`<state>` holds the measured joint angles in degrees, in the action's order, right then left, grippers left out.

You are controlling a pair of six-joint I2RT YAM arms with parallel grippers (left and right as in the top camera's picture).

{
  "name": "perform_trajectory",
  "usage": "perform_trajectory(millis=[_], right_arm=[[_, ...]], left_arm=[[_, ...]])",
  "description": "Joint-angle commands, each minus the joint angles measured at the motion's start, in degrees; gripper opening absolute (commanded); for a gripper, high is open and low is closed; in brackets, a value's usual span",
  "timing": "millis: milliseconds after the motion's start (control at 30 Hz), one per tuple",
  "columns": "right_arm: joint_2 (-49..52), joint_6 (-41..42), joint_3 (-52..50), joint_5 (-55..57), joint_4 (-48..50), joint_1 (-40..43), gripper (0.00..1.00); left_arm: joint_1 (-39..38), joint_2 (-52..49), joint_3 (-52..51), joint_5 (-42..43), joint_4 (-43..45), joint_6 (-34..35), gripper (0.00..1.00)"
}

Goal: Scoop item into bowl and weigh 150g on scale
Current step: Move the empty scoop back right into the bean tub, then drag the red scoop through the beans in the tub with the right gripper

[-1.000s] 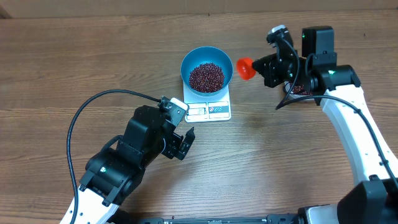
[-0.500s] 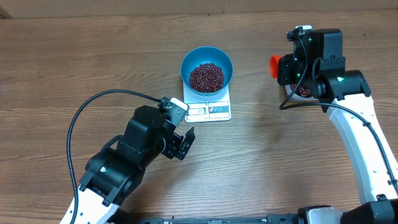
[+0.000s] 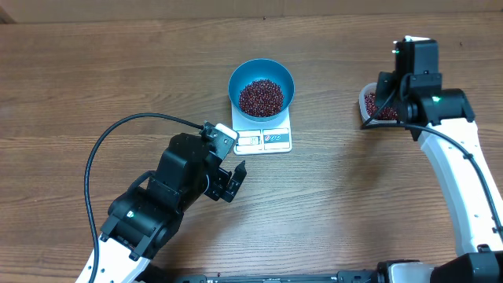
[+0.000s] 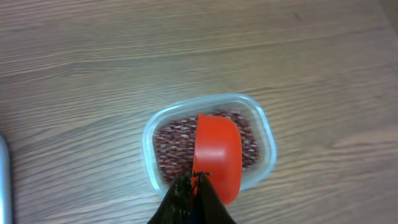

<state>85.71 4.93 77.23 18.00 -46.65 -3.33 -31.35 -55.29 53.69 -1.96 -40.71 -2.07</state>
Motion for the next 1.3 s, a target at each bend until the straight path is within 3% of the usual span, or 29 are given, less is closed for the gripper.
perform_trajectory(millis=[0,400,733,1100,1267], right_arm=[[0.09,1.11,-0.04,1.84,-0.66,2.12,0.04],[7.96,1.07,-0.04,-6.08,2.91,6.10,0.04],[16.96,1.07,-0.04,-5.64,8.20,6.16,0.04],[19.02,1.07,-0.04,-5.84,9.70,6.62,0.04],[19.02,0.59,-0.04,-10.88,9.55,6.62,0.04]], left_arm=[[0.33,0.15,-0.31,-0.33,0.17,-1.16,0.99],[0.33,0.15,-0.31,-0.35,0.20,-1.16,0.99],[0.33,0.15,-0.31,-0.35,0.17,-1.16,1.00],[0.33,0.15,-0.31,-0.35,0.20,-1.16,1.00],[0.33,0.15,-0.31,-0.35,0.20,-1.16,0.99]])
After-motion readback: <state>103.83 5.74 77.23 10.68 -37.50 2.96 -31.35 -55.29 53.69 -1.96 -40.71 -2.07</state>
